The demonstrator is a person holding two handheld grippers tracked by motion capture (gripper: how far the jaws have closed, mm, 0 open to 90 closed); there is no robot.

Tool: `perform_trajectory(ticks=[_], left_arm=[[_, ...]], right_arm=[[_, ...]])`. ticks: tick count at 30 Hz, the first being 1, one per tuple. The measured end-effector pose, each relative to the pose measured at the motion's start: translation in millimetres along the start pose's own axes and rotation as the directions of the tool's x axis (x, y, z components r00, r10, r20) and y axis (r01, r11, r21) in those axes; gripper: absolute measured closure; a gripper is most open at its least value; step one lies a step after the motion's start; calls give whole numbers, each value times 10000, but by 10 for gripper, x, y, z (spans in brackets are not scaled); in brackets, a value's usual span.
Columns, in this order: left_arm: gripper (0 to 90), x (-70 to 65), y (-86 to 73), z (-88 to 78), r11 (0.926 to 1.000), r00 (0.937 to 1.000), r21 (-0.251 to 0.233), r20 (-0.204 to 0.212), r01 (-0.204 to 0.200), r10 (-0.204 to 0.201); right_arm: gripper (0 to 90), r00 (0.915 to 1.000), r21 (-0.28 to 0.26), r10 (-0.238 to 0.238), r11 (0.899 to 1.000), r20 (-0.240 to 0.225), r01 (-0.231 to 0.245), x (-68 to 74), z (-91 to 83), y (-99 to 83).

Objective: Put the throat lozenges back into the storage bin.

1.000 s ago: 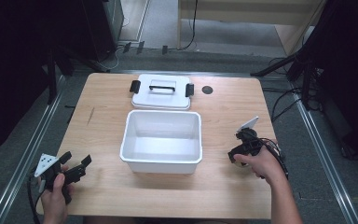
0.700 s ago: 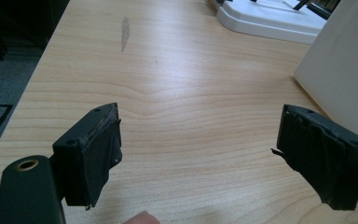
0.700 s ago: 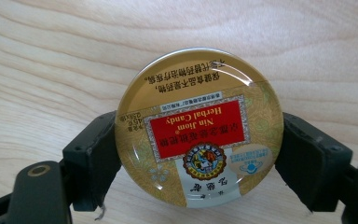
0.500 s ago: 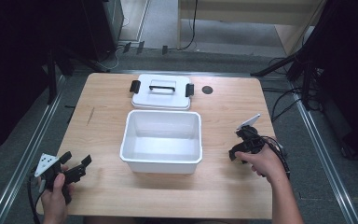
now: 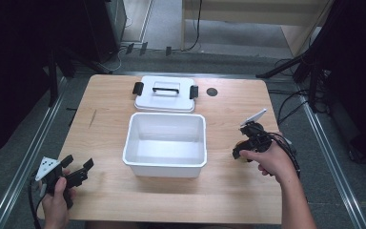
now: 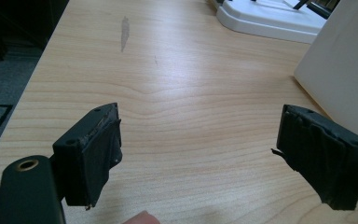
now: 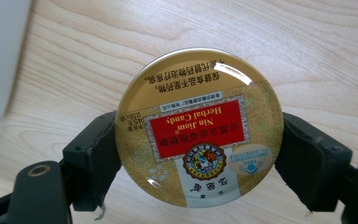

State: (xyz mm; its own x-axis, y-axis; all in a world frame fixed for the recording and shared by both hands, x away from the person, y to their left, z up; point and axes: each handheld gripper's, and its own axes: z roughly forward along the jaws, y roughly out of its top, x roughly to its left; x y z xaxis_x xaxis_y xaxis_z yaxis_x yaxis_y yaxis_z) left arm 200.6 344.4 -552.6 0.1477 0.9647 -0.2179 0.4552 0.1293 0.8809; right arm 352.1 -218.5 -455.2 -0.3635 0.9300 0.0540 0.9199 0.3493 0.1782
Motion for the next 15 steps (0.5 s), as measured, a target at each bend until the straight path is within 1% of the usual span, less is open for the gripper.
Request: perform_trajectory(ticks=[1, 2, 5, 8, 9, 10, 13, 15], left_arm=[[146, 0, 0, 0, 10000, 10000, 0, 0, 0, 0], [146, 1, 0, 0, 10000, 10000, 10, 7, -12, 12], [146, 1, 0, 0, 10000, 10000, 13, 13, -11, 11], [146, 2, 1, -1, 10000, 10000, 25, 21, -13, 13], [146, 2, 1, -1, 10000, 10000, 25, 21, -13, 13], [146, 2, 1, 0, 10000, 10000, 26, 22, -14, 14], [146, 1, 0, 1, 10000, 10000, 17, 18, -18, 18], [146, 2, 1, 1, 10000, 10000, 32, 23, -17, 17]], right_arm=[[206, 10000, 0, 0, 10000, 0, 0, 0, 0, 0], [206, 9999, -50, -145, 9999, 33, 145, 19, -40, 18], [207, 9997, -62, -227, 9997, 57, 227, 43, -75, 33], [206, 9986, -109, -524, 9986, 89, 525, 99, -156, 76], [206, 9986, -109, -524, 9986, 89, 525, 99, -156, 76], [206, 9973, -105, -717, 9974, 128, 718, 133, -194, 95], [207, 9958, -89, -907, 9958, 142, 908, 174, -250, 124], [206, 9954, -97, -952, 9954, 139, 953, 189, -269, 134]])
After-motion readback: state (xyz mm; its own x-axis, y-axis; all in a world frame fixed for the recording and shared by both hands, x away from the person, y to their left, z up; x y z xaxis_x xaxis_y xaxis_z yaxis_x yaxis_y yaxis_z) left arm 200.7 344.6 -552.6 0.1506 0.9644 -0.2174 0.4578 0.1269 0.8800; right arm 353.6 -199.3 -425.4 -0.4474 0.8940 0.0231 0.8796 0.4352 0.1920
